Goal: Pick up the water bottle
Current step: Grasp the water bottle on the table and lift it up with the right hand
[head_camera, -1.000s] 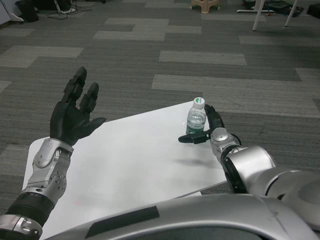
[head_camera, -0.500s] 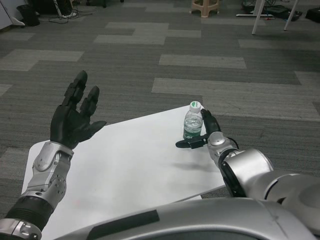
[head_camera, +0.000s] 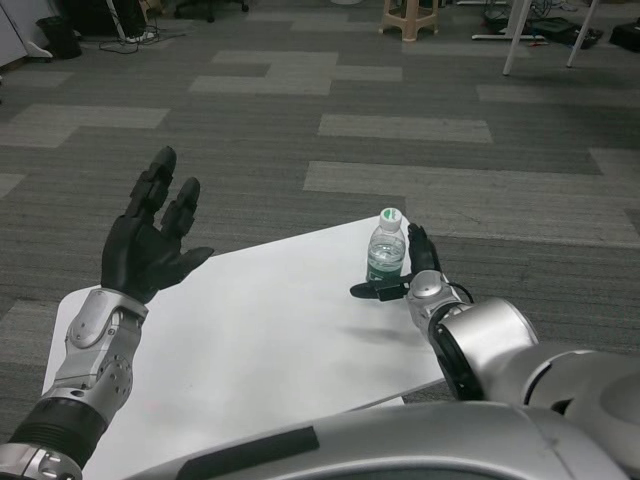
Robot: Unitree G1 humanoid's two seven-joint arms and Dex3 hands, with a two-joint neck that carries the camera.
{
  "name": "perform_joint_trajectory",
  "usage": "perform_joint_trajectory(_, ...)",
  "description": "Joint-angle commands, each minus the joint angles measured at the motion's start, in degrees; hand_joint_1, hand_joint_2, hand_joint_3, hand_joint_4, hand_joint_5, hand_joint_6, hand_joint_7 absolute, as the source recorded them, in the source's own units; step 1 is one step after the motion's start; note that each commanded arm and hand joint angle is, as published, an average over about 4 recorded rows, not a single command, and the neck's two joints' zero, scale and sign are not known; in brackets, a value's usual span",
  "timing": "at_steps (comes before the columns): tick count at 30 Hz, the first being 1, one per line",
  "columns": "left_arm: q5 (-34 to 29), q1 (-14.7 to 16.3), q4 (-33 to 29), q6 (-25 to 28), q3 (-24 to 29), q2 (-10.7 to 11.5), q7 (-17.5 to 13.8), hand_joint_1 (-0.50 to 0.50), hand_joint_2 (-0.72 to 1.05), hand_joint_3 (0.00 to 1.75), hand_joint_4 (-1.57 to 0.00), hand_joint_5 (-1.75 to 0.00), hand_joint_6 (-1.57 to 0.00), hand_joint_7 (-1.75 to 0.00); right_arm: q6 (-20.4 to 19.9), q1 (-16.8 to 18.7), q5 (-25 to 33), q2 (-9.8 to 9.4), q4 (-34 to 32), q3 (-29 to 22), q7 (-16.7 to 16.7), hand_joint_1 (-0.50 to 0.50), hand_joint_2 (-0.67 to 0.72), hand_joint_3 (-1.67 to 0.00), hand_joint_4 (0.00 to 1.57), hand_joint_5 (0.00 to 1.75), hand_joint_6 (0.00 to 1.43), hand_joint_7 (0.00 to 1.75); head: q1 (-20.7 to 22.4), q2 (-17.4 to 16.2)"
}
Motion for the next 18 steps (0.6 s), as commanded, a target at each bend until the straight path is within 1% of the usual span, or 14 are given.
perform_joint_trajectory(1, 0.0, 0.0, -0.6, 0.1, -0.2, 0.5, 0.0, -0.30, 0.60, 0.09, 0.00, 0.00, 0.00, 0.00, 0.4, -2.0, 0.2, 0.50, 0.6, -0.9, -1.9, -0.38, 0.01, -0.16, 0.00, 0.00, 0.00, 0.00, 0.1, 0.5)
perform_joint_trajectory(8, -0.1, 0.0, -0.8, 0.1, -0.2, 0.5, 0.0, -0.30, 0.60, 0.09, 0.00, 0.00, 0.00, 0.00, 0.7, -3.0, -0.1, 1.11, 1.9, -0.8, -3.7, -0.38, 0.03, -0.16, 0.00, 0.00, 0.00, 0.03, 0.4, 1.4)
perform_joint_trajectory(9, -0.1, 0.0, -0.8, 0.1, -0.3, 0.5, 0.0, -0.30, 0.60, 0.09, 0.00, 0.00, 0.00, 0.00, 0.8, -3.1, -0.2, 1.18, 1.9, -0.8, -3.9, -0.38, 0.03, -0.16, 0.00, 0.00, 0.00, 0.02, 0.5, 1.7)
perform_joint_trajectory(14, -0.3, 0.0, -0.7, 0.1, -0.4, 0.5, 0.0, -0.30, 0.60, 0.09, 0.00, 0.00, 0.00, 0.00, 1.6, -4.1, -1.3, 1.44, 2.1, -0.5, -5.4, -0.38, 0.03, -0.16, 0.00, 0.00, 0.00, 0.07, 0.6, 2.4)
perform_joint_trajectory(18, -0.3, 0.0, -0.7, 0.1, -0.5, 0.5, 0.0, -0.30, 0.60, 0.09, 0.00, 0.00, 0.00, 0.00, 2.6, -4.5, -2.8, 1.55, 2.0, -0.4, -5.9, -0.38, 0.09, -0.16, 0.00, 0.00, 0.00, 0.05, 0.6, 2.5)
